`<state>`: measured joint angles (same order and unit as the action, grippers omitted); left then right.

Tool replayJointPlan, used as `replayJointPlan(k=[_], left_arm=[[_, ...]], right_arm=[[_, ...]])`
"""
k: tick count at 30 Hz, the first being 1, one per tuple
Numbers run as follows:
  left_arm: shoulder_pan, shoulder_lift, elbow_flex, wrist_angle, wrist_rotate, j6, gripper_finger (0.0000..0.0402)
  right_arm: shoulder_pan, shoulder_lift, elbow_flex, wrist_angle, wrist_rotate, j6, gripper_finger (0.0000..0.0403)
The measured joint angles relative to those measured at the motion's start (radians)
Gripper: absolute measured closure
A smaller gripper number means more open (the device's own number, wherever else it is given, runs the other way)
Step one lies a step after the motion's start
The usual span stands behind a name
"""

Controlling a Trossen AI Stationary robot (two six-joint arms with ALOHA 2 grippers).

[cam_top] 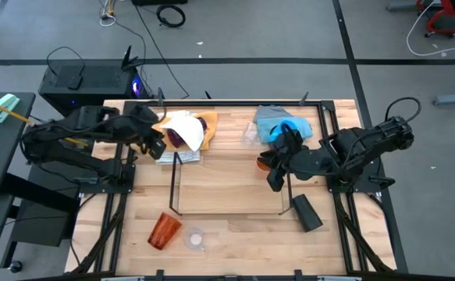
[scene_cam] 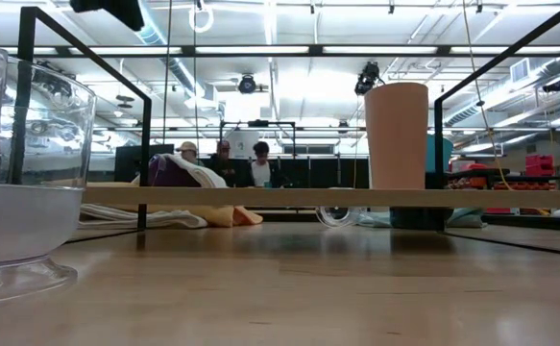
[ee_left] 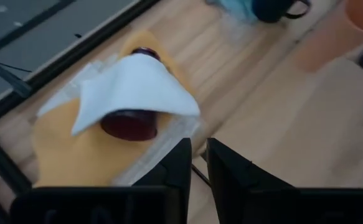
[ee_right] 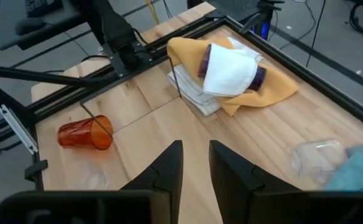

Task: Stack small to large cups/mugs on shelf
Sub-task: Put the orange cup on the shelf

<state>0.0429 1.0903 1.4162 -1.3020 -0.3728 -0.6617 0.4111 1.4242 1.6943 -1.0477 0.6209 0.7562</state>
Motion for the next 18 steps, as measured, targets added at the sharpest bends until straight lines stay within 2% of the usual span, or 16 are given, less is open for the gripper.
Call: replayJointPlan(k=[4,9,18], left_arm=[[0.006,0.043,0.0,0.021,-0.05,0.027,0.035],[0.043,0.084,-0.001,0.023,-0.053,0.027,0.0348],[0.007,0.065,0.0,0.232,0.011,0.093,0.0354]], right_arm=[[0.0,0.0,0.0,0.0,0.023,-0.012,0.0319],[0.0,0.0,0.0,0.0,0.034,-0.032,0.0319],[0.049,-0.005,0.0,-0.055,-0.03,-0.039,0.0319]])
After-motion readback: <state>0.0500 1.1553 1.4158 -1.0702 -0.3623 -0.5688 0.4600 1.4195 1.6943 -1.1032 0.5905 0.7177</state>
